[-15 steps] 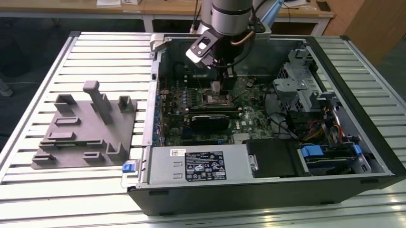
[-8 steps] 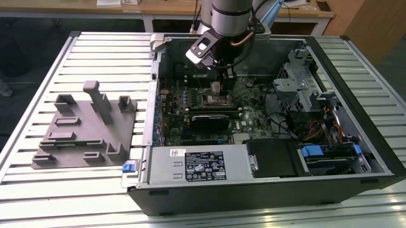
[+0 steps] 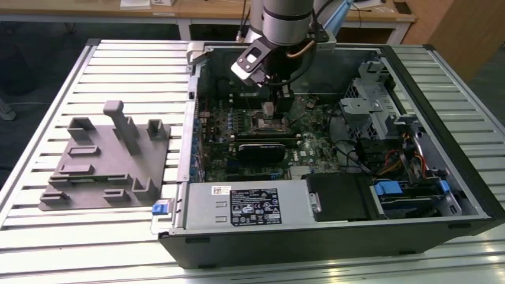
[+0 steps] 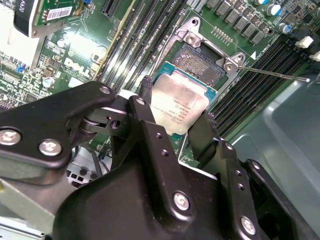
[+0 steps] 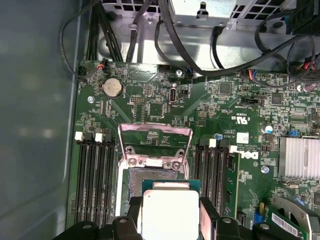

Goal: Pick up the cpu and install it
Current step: 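Place the cpu into insertion slot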

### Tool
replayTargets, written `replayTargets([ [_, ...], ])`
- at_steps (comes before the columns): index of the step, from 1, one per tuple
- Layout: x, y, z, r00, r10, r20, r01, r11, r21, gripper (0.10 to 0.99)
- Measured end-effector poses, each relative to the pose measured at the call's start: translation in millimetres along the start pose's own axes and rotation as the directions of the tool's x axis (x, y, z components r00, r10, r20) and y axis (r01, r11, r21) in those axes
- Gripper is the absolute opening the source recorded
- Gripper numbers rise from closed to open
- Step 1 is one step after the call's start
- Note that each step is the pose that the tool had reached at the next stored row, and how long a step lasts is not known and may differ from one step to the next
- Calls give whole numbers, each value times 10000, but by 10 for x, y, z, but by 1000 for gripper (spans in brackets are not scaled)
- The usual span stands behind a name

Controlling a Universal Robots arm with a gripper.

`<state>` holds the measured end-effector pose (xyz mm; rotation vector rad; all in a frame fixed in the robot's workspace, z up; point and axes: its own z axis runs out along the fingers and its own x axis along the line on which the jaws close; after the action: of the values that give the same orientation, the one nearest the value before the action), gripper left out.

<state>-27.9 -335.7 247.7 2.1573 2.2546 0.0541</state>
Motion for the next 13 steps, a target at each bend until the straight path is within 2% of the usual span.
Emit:
replayTargets([
  [5, 17, -1, 37, 10000, 0, 0, 0, 10000, 0, 541],
  [13, 42, -7, 153, 10000, -1, -1, 1, 10000, 0, 541],
])
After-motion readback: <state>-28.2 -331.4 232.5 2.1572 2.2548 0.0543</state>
